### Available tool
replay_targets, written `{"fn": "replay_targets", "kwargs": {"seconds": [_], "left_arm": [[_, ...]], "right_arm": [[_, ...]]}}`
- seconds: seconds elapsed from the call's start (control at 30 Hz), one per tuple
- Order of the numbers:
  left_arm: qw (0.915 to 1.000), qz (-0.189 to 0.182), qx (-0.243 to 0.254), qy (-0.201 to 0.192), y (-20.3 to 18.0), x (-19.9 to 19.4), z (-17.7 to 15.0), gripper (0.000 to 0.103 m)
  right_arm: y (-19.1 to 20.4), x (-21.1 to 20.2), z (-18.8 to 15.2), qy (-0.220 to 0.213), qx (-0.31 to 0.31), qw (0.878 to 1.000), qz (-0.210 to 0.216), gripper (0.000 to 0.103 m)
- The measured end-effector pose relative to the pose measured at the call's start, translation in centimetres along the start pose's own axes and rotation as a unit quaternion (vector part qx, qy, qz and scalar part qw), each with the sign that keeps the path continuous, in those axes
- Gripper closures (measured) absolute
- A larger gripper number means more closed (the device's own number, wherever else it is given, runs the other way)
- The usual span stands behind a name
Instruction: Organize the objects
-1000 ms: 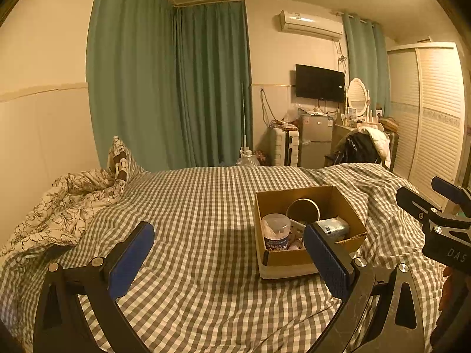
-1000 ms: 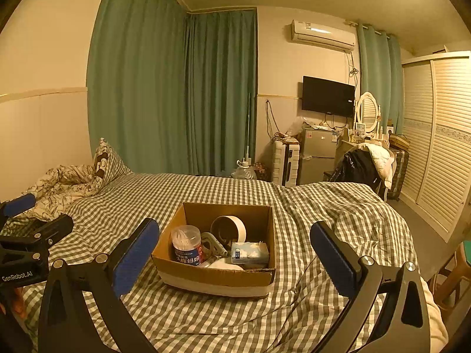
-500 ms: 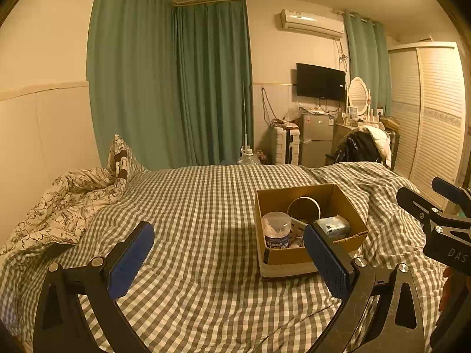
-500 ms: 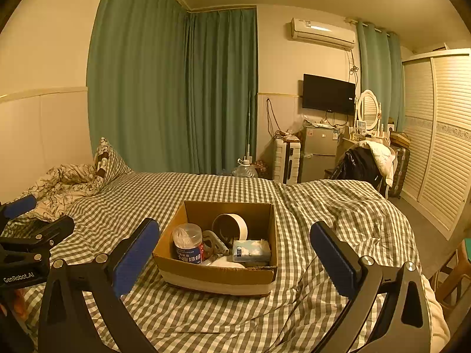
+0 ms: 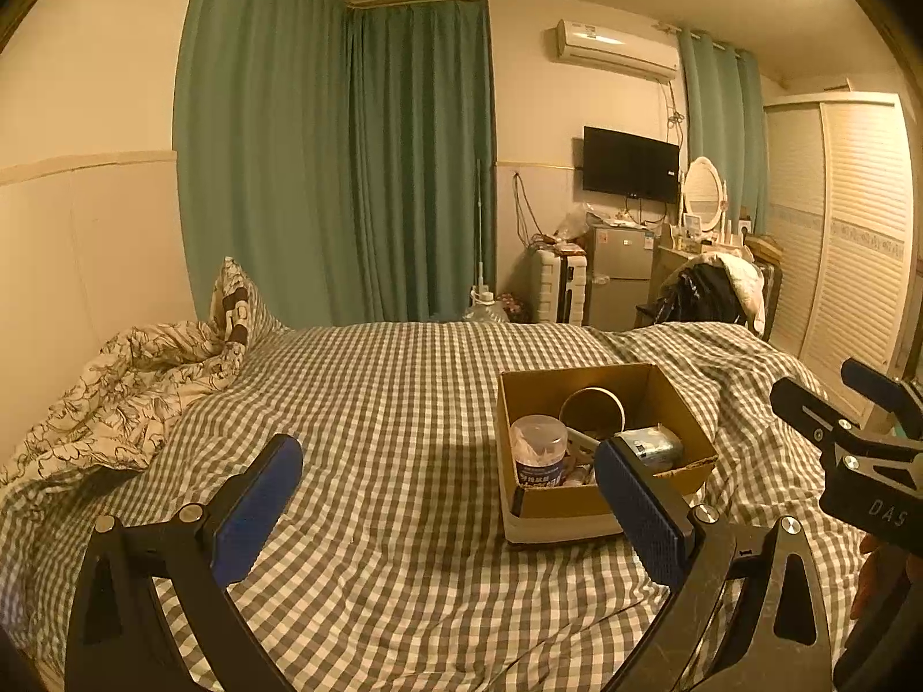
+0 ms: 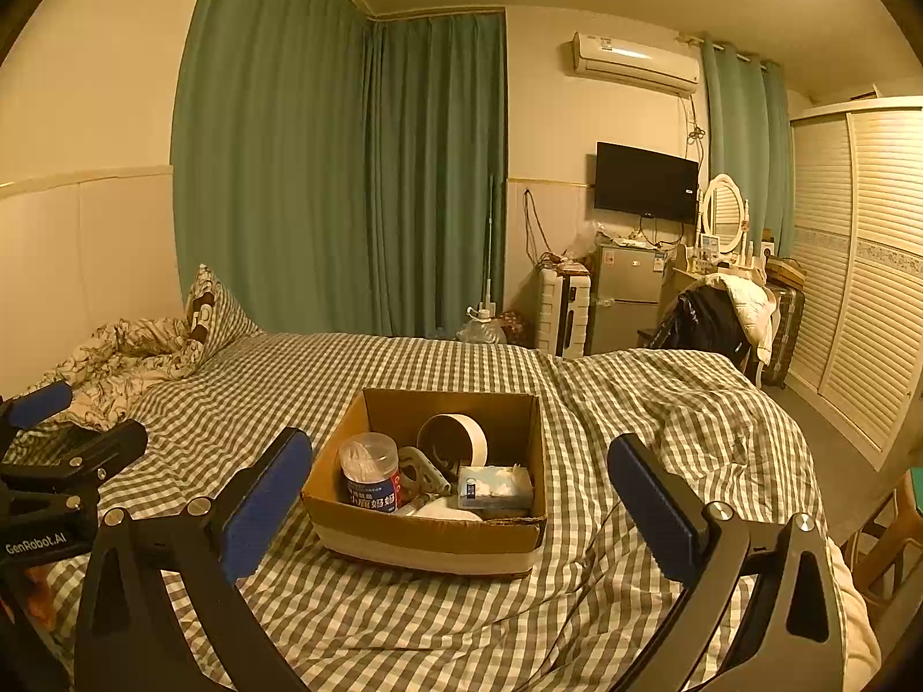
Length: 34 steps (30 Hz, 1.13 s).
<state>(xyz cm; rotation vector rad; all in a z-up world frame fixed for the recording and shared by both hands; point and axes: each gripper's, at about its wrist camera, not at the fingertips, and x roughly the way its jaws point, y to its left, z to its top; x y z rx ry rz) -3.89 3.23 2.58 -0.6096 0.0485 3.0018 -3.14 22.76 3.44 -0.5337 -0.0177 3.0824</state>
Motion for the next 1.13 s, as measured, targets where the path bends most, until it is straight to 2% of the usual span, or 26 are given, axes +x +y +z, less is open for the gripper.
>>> {"fn": "replay_targets", "kwargs": {"seconds": [1.13], "left_arm": [[0.9999, 0.001, 0.012, 0.008, -0.12, 0.31, -0.43, 0.0]], "right_arm": [[0.75, 0.21, -0.13, 0.007, -0.004, 1.0, 0.003, 0.0]]}}
